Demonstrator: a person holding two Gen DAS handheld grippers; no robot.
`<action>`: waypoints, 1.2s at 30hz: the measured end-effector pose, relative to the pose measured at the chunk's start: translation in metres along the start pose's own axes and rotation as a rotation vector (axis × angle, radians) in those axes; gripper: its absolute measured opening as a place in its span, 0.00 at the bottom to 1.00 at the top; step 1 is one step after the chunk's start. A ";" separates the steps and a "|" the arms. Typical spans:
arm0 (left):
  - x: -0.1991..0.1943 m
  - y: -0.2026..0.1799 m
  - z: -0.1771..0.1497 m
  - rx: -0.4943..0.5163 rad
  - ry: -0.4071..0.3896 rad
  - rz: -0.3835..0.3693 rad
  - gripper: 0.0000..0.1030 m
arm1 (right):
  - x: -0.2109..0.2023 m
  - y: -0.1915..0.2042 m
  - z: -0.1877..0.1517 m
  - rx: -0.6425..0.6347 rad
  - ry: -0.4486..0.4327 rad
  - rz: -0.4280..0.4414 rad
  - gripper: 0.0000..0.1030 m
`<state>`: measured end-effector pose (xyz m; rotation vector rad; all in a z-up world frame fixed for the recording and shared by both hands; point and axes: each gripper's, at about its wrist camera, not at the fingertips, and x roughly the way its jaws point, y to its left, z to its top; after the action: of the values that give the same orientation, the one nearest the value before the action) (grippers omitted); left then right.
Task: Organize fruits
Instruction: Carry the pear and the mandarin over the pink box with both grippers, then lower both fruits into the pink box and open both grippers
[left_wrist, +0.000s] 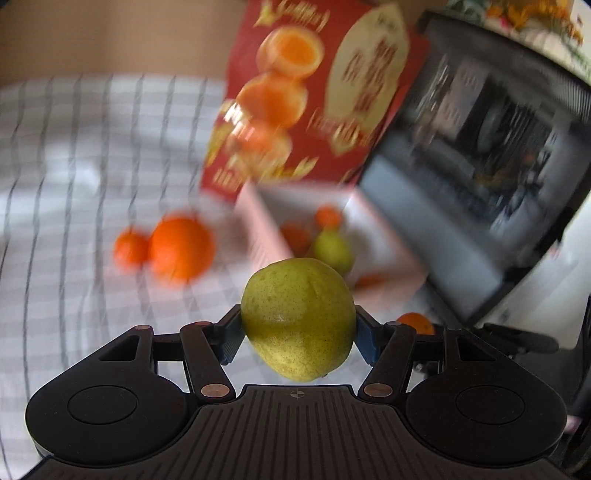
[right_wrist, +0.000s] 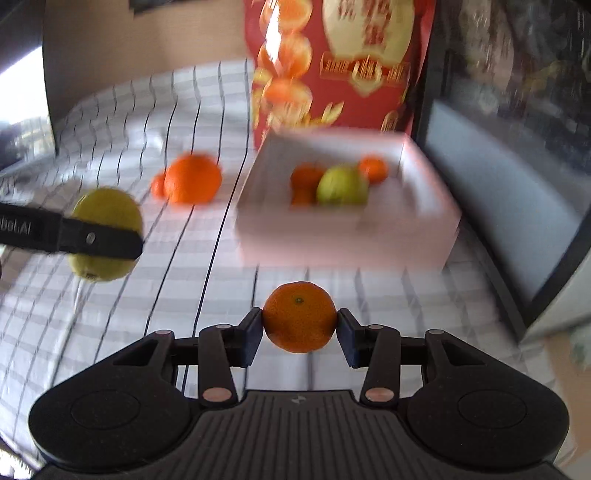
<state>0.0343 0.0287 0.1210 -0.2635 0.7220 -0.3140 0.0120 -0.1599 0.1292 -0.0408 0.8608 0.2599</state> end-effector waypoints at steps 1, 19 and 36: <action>0.005 -0.006 0.015 0.010 -0.011 -0.003 0.65 | -0.002 -0.004 0.012 -0.009 -0.027 -0.005 0.42; 0.177 -0.035 0.121 0.140 0.259 0.077 0.65 | 0.100 -0.085 0.105 0.055 0.041 0.002 0.42; 0.207 -0.034 0.095 0.252 0.280 0.095 0.65 | 0.122 -0.050 0.086 -0.106 0.014 -0.025 0.43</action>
<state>0.2391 -0.0666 0.0758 0.0554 0.9576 -0.3513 0.1644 -0.1702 0.0901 -0.1523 0.8592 0.2818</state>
